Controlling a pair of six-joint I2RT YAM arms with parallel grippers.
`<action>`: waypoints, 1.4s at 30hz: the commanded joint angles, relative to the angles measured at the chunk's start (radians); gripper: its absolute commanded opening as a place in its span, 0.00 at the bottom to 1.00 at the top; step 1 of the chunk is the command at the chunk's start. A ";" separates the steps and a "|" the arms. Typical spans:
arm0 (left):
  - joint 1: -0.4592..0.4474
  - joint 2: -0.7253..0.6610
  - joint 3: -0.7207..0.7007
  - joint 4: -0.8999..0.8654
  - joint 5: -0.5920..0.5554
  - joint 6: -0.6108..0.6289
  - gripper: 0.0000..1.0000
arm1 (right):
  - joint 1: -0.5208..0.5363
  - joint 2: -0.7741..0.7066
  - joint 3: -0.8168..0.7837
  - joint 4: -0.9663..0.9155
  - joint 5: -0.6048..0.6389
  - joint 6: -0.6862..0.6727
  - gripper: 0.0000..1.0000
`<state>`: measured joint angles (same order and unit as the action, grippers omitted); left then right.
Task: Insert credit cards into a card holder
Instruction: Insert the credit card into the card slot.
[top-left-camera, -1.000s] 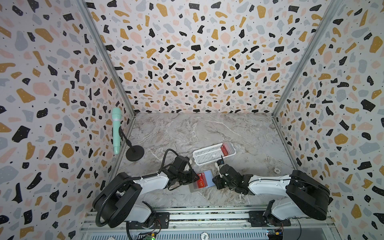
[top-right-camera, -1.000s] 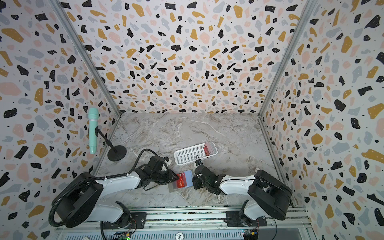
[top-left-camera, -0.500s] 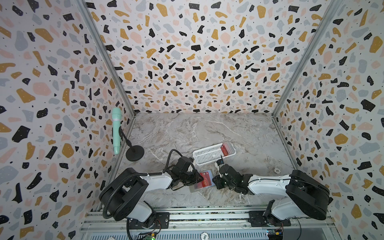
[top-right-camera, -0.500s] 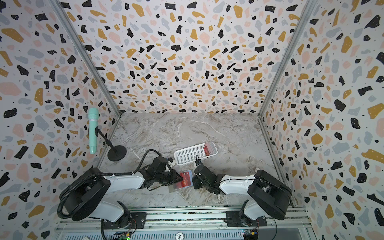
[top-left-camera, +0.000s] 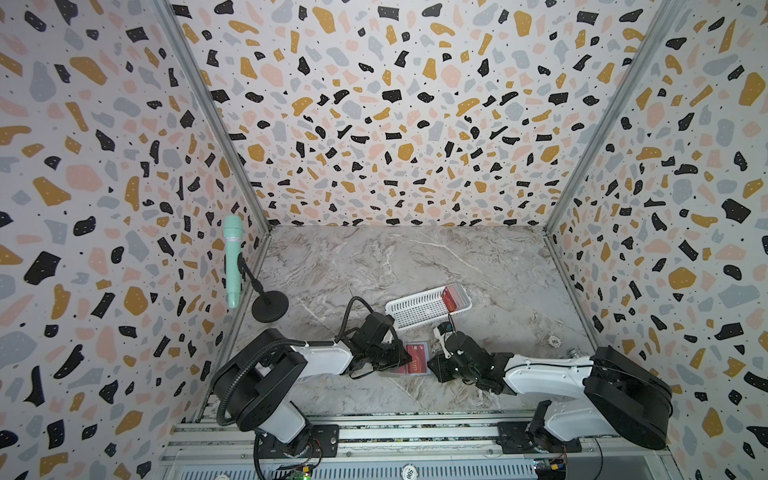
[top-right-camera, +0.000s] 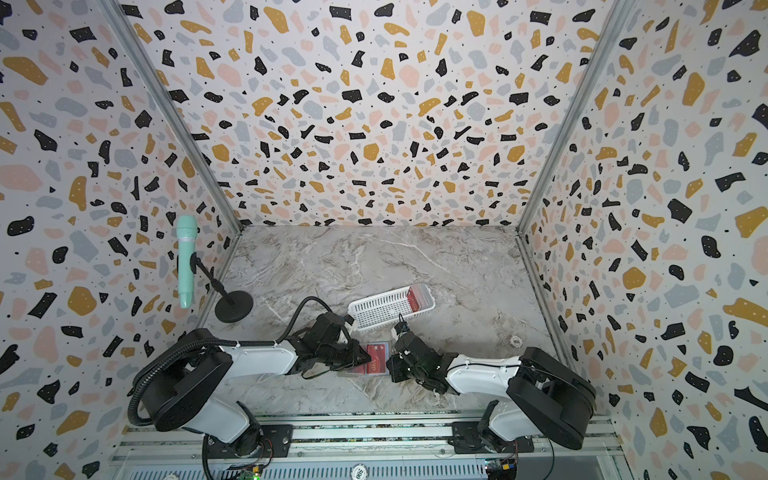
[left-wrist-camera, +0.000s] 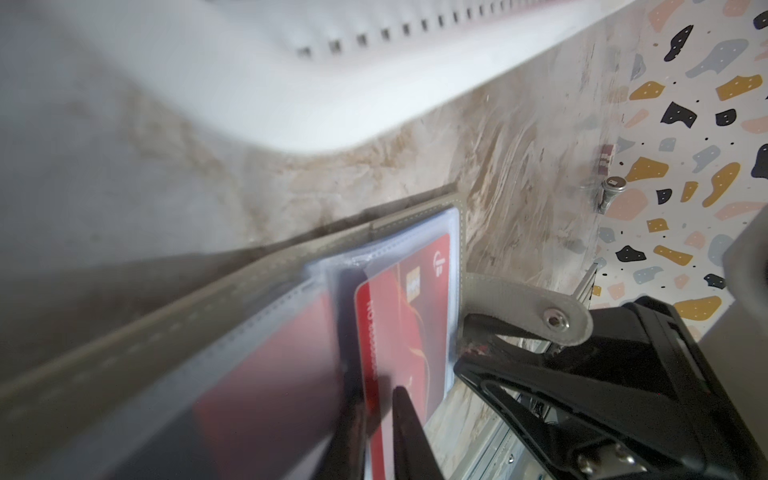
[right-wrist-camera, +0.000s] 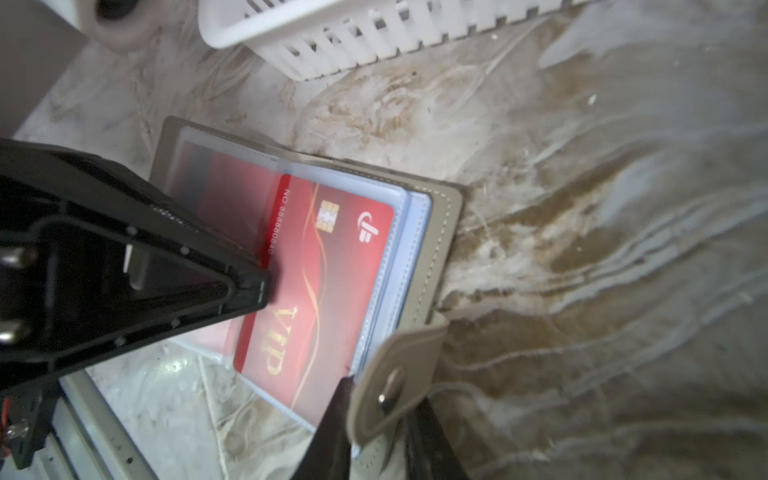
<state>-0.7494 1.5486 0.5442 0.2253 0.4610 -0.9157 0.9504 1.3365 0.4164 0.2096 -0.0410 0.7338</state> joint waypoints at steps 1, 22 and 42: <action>-0.018 0.014 0.032 -0.027 -0.025 0.024 0.12 | -0.021 -0.058 -0.012 -0.003 -0.001 0.014 0.24; -0.023 -0.010 0.049 -0.174 -0.140 0.064 0.17 | -0.022 -0.005 -0.008 0.027 -0.051 0.028 0.24; -0.021 -0.104 0.087 -0.247 -0.205 0.092 0.14 | -0.013 -0.023 -0.011 0.078 -0.091 0.013 0.22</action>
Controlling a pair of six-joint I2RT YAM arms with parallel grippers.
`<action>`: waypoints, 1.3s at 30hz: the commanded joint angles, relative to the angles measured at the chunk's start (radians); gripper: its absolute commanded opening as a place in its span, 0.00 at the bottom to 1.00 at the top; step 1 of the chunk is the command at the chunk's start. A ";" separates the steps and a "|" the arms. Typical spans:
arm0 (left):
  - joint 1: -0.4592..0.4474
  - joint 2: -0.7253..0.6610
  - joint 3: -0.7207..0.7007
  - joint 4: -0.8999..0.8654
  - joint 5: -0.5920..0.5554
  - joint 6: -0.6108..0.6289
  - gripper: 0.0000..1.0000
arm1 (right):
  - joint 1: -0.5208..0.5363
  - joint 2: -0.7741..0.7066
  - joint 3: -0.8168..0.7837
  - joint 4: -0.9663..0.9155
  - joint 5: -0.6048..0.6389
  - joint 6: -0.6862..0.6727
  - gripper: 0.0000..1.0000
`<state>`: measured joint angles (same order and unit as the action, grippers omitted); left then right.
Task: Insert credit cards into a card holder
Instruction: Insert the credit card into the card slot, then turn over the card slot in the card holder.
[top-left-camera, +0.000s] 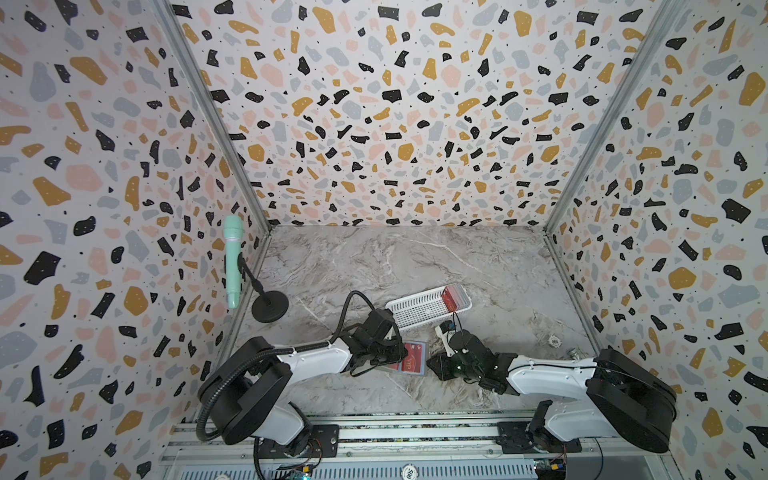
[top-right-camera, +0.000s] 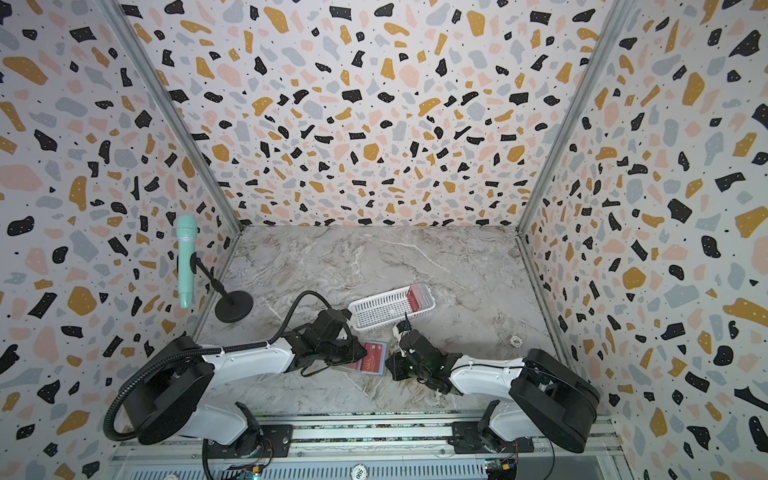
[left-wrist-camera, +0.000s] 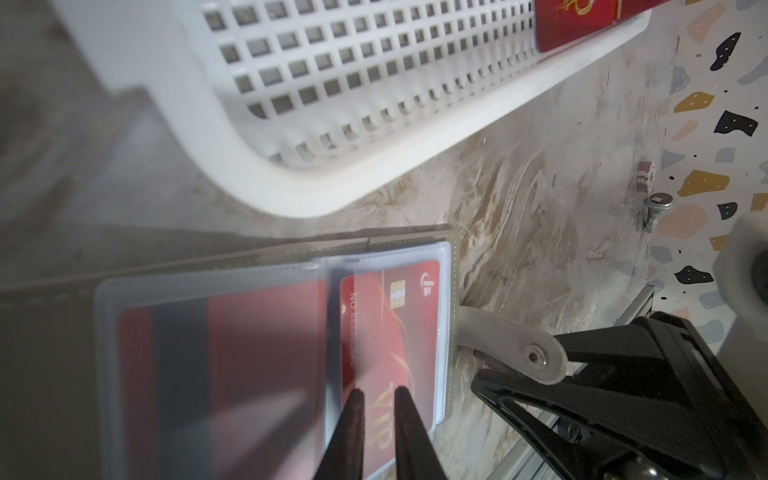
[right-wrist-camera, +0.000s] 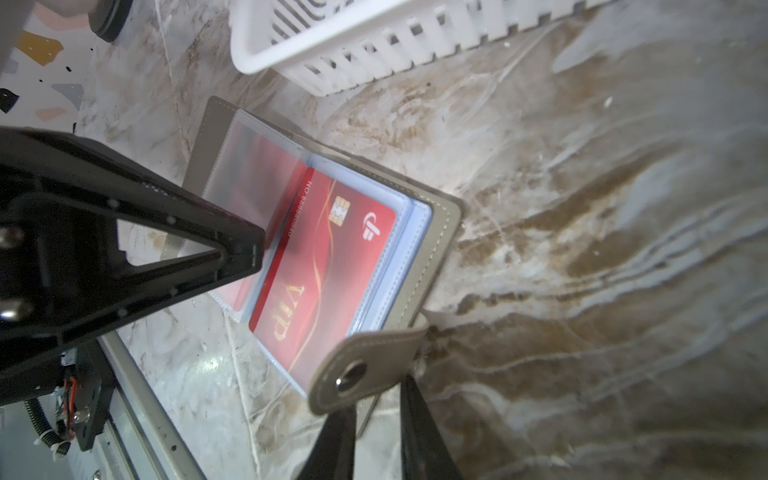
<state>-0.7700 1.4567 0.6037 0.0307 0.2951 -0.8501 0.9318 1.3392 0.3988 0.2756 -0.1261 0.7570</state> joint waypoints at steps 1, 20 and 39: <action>0.000 -0.008 0.027 -0.059 -0.043 0.029 0.14 | 0.010 -0.027 0.008 0.012 -0.007 -0.012 0.22; -0.003 0.065 0.017 -0.059 -0.050 0.037 0.04 | 0.019 0.029 0.023 0.113 -0.066 0.038 0.24; -0.001 0.037 -0.013 0.006 -0.003 0.004 0.02 | 0.027 0.086 0.053 0.176 -0.087 0.025 0.24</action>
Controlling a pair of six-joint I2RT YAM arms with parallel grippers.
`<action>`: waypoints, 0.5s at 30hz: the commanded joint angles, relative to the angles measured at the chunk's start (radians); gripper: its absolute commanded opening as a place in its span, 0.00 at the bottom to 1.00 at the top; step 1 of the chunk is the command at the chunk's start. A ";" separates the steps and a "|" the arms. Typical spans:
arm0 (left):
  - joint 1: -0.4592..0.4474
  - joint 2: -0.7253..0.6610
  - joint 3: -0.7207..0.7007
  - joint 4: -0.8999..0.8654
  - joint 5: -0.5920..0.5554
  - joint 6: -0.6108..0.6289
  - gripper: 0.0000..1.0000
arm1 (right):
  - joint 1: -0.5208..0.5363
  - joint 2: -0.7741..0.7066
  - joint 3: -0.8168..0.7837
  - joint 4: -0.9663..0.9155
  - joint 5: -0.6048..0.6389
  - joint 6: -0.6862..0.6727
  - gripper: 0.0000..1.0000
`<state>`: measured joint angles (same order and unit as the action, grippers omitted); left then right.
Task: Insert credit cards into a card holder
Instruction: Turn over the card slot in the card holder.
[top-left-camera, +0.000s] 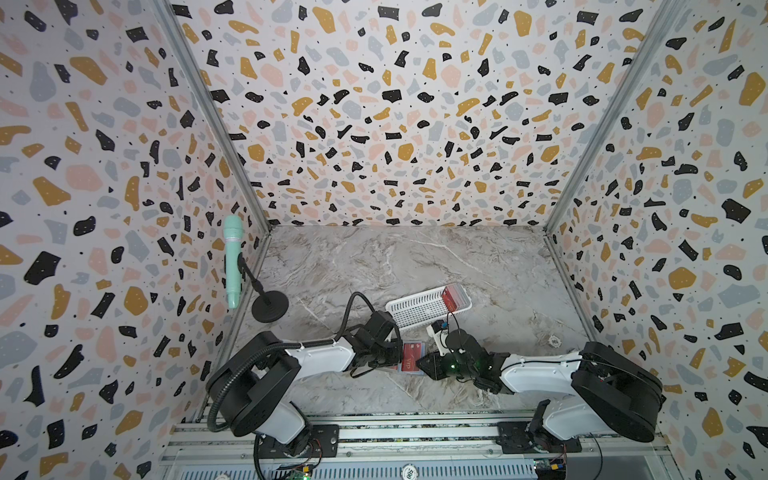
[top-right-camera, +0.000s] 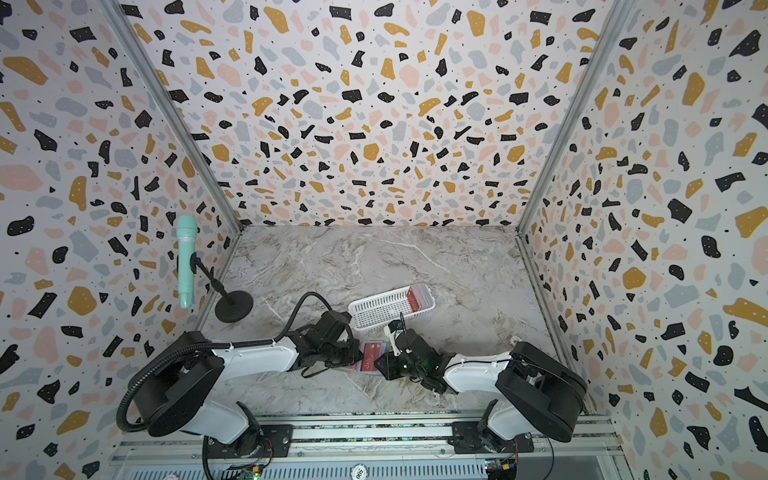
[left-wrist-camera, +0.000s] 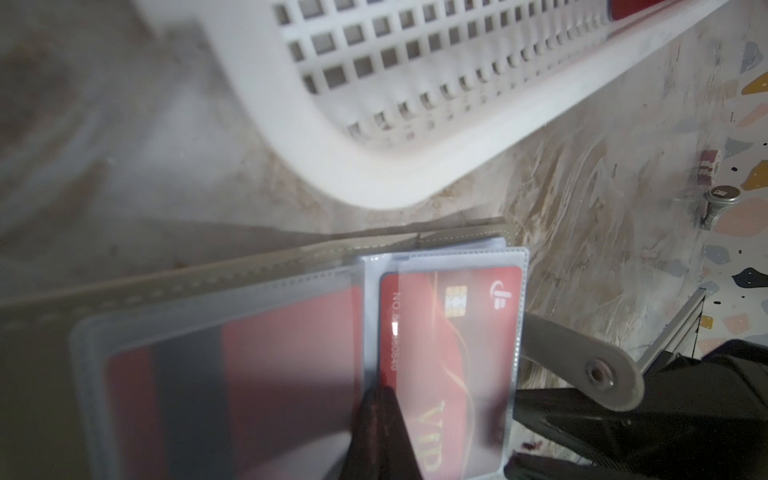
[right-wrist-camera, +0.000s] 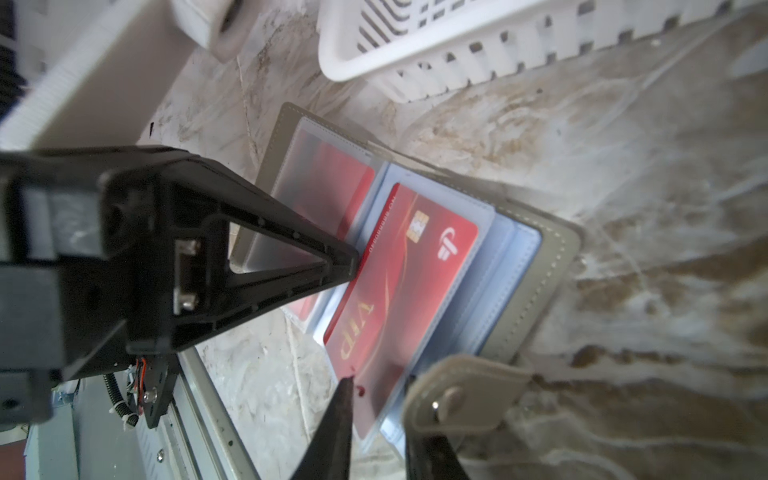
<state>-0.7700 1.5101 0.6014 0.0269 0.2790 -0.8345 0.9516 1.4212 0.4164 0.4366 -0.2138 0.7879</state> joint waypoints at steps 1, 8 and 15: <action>-0.001 -0.022 -0.009 0.010 0.015 -0.012 0.03 | 0.008 0.007 0.039 0.014 0.002 -0.007 0.24; 0.022 -0.082 0.014 -0.015 0.019 -0.010 0.08 | 0.026 0.024 0.087 -0.029 0.029 -0.016 0.24; 0.106 -0.202 -0.007 -0.043 -0.009 0.007 0.10 | 0.050 0.056 0.153 -0.054 0.034 -0.028 0.25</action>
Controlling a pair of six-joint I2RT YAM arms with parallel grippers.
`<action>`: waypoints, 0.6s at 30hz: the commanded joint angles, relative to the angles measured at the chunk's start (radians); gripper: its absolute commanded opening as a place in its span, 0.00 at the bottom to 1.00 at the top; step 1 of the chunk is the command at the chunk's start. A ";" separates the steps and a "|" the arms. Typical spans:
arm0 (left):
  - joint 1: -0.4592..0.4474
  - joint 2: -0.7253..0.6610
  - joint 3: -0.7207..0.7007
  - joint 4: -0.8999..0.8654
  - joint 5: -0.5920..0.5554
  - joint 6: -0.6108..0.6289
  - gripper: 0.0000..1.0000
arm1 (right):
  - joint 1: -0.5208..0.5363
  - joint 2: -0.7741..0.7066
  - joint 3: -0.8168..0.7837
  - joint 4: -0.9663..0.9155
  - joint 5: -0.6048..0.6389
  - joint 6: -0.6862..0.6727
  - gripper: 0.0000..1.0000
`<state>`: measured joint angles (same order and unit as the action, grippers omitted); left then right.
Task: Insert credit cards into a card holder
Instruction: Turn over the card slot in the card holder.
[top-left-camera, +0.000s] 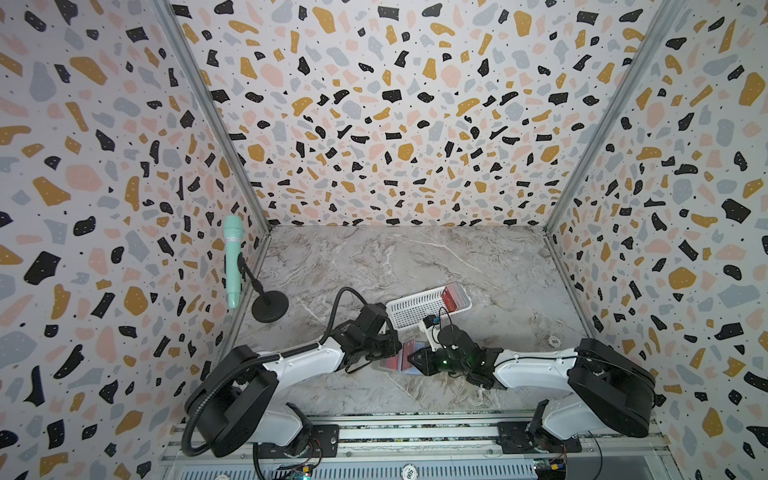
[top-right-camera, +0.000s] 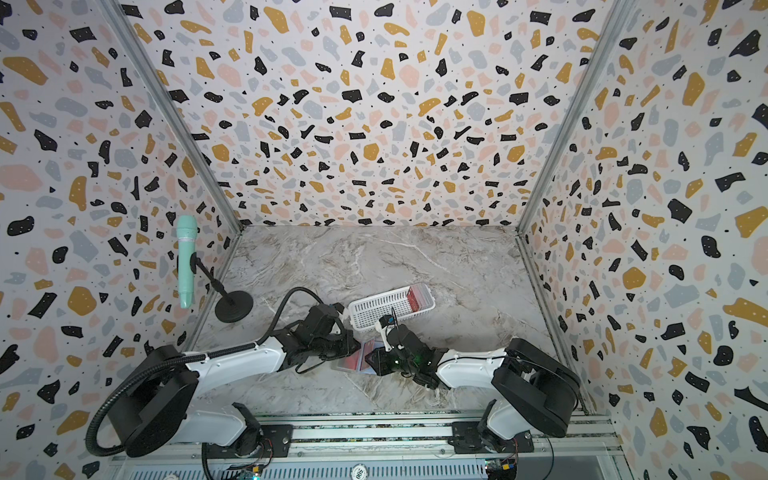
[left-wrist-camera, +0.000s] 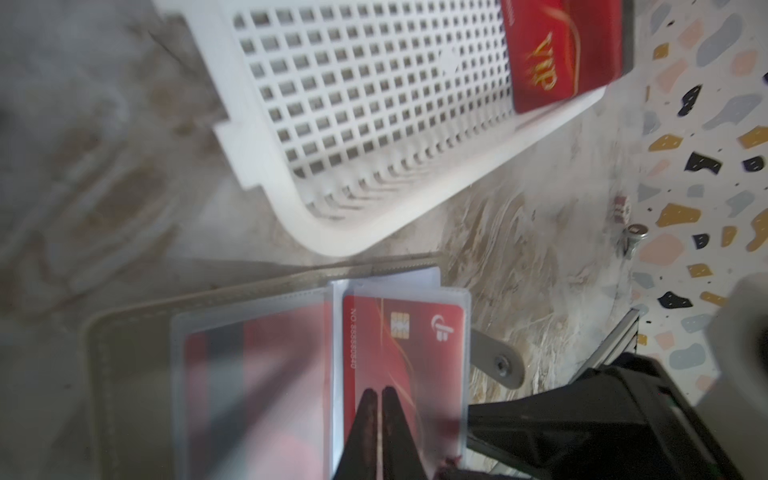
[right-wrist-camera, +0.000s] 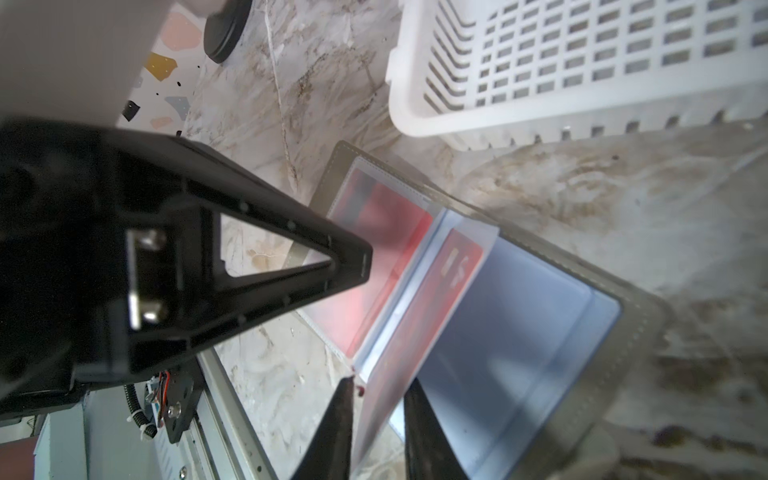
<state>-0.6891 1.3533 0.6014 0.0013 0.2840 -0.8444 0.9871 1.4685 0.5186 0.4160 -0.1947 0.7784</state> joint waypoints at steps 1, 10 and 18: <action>0.040 -0.065 -0.006 -0.028 -0.016 0.023 0.11 | 0.020 0.018 0.064 -0.037 0.018 -0.022 0.26; 0.134 -0.187 -0.048 -0.031 -0.026 0.053 0.16 | 0.055 0.141 0.204 -0.045 -0.008 -0.045 0.38; 0.138 -0.210 -0.058 -0.007 -0.016 0.069 0.18 | 0.041 0.103 0.229 -0.119 0.047 -0.099 0.41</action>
<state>-0.5564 1.1488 0.5495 -0.0265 0.2565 -0.7998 1.0378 1.6218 0.7269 0.3576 -0.1818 0.7193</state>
